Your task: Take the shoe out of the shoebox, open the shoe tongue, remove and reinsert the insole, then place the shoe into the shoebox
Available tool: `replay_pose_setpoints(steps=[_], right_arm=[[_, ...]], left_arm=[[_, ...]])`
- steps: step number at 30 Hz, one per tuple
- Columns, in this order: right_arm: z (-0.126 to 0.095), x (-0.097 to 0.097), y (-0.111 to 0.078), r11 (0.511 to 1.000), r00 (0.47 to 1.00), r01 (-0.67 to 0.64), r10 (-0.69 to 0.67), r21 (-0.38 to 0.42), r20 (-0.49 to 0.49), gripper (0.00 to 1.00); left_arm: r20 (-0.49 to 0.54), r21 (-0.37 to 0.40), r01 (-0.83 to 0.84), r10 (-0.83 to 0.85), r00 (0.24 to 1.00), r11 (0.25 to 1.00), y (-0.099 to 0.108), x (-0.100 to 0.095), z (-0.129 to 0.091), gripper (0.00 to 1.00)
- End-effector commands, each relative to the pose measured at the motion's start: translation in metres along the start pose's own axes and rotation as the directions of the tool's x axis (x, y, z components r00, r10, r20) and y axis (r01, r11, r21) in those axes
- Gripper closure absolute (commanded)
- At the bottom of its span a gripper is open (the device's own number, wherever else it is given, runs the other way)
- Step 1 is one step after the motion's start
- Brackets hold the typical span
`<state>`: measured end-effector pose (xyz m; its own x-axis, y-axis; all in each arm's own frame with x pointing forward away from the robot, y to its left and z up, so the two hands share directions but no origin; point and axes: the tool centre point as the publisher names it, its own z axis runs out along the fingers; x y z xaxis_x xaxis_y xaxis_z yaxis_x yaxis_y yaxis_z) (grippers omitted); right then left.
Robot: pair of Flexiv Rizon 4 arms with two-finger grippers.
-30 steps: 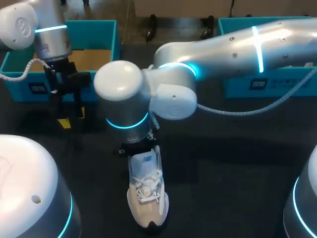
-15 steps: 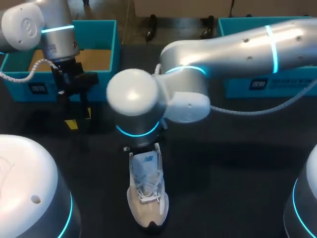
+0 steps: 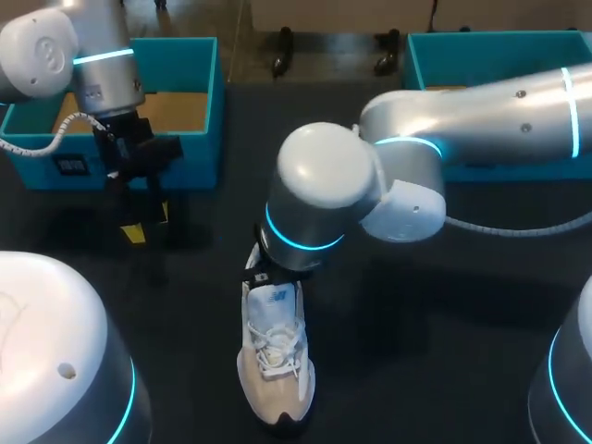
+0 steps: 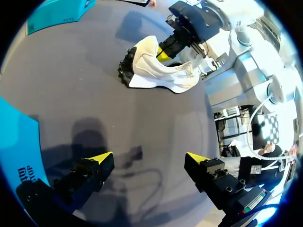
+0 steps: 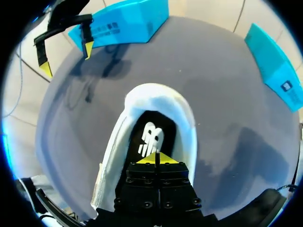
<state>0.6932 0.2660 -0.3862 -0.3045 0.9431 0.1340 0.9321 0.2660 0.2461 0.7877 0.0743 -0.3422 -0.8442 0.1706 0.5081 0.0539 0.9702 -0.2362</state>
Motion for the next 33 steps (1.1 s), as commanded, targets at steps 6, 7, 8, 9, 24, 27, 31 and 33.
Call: replay_pose_setpoints(steps=[6,7,8,9,24,27,31,33], right_arm=[[0.033,0.03,0.002,0.991,0.998,0.063,-0.064,0.12,0.007,1.0],[0.036,0.032,0.0,0.988,0.998,0.061,-0.065,0.139,0.023,1.0],[0.039,0.033,-0.003,0.985,0.997,0.055,-0.063,0.161,0.044,1.0],[0.042,0.033,-0.004,0.983,0.997,0.049,-0.06,0.177,0.054,1.0],[0.0,0.003,-0.011,0.983,0.98,-0.053,0.017,0.173,0.2,1.0],[-0.012,-0.005,-0.007,0.985,0.979,-0.056,0.023,0.162,0.204,1.0],[-0.024,-0.014,-0.003,0.981,0.98,-0.092,0.059,0.173,0.189,1.0],[-0.028,-0.014,-0.001,0.977,0.98,-0.109,0.076,0.183,0.182,1.0]], left_arm=[[-0.015,-0.006,-0.012,0.012,1.0,1.0,-0.001,-0.005,0.007,0.0],[-0.016,-0.007,-0.013,0.013,1.0,1.0,-0.001,-0.005,0.007,0.0],[-0.017,-0.007,-0.014,0.014,1.0,1.0,-0.001,-0.005,0.007,0.0],[-0.017,-0.007,-0.016,0.016,1.0,1.0,-0.001,-0.005,0.007,0.0],[-0.002,0.003,-0.067,0.067,0.998,0.998,-0.003,0.001,0.006,0.0],[-0.005,0.007,-0.084,0.084,0.996,0.996,-0.005,0.001,0.007,0.0],[-0.004,0.01,-0.097,0.098,0.995,0.995,-0.007,0.001,0.007,0.0],[-0.002,0.013,-0.104,0.104,0.995,0.995,-0.007,0.001,0.007,0.0]])
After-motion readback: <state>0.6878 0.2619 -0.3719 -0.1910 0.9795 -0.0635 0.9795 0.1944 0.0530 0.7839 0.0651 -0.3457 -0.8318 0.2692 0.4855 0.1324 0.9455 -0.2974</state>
